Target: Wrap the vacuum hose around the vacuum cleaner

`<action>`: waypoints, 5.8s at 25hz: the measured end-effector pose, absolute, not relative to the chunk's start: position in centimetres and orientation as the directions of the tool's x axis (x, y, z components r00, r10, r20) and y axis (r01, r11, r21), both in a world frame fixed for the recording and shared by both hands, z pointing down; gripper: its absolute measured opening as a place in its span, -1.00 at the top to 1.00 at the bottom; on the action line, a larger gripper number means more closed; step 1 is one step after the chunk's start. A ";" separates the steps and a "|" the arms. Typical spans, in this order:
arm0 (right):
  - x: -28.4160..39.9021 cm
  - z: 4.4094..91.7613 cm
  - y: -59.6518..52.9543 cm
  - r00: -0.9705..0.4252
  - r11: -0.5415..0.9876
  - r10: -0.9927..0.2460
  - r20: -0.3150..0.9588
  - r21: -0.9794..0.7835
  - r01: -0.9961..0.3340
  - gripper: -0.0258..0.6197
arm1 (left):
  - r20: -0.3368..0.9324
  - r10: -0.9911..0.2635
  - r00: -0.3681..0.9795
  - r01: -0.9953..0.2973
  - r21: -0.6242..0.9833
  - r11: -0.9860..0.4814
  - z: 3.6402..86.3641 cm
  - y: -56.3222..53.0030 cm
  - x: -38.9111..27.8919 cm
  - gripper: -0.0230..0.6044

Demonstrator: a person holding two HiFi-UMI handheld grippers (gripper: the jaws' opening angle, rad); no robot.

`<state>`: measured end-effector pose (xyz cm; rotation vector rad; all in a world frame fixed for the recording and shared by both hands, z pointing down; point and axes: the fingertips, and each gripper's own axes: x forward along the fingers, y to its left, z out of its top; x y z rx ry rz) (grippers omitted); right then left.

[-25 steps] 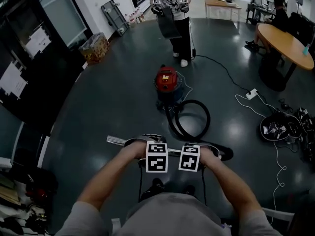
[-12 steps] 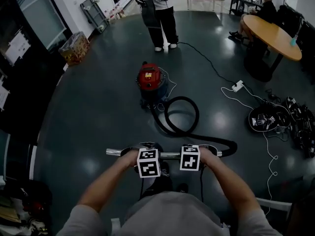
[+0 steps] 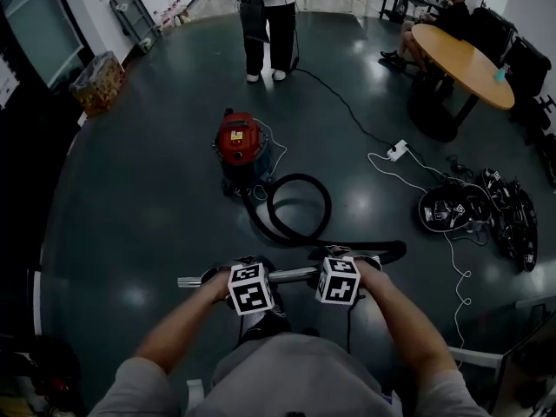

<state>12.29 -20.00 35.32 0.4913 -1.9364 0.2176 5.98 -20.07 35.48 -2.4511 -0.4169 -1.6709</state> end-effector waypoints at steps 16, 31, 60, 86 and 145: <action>16.6 26.3 -26.5 -0.399 0.442 -0.647 0.650 -0.107 -0.891 0.21 | 0.876 0.164 0.453 0.127 0.118 -0.985 36.8 -28.1 6.7 0.38; 22.5 31.6 -29.2 -0.449 0.086 -0.718 0.532 -0.573 -0.815 0.21 | 0.830 0.078 0.552 -0.198 0.222 -0.955 38.6 -29.6 11.3 0.38; 30.0 35.1 -36.8 -0.573 -0.112 -0.778 0.257 -0.955 -0.275 0.56 | 0.818 -0.142 0.557 -0.537 0.224 -0.813 37.0 -25.8 25.5 0.38; 33.2 35.0 -41.2 -0.539 0.003 -0.793 0.283 -0.884 -0.467 0.58 | 0.868 -0.235 0.438 -0.603 0.090 -0.792 33.5 -22.9 17.1 0.11; 55.9 47.4 -47.4 -0.432 0.969 -0.077 0.899 -0.035 -0.245 0.58 | 0.851 -0.331 0.407 -0.404 -0.157 -0.901 40.0 -51.9 48.1 0.53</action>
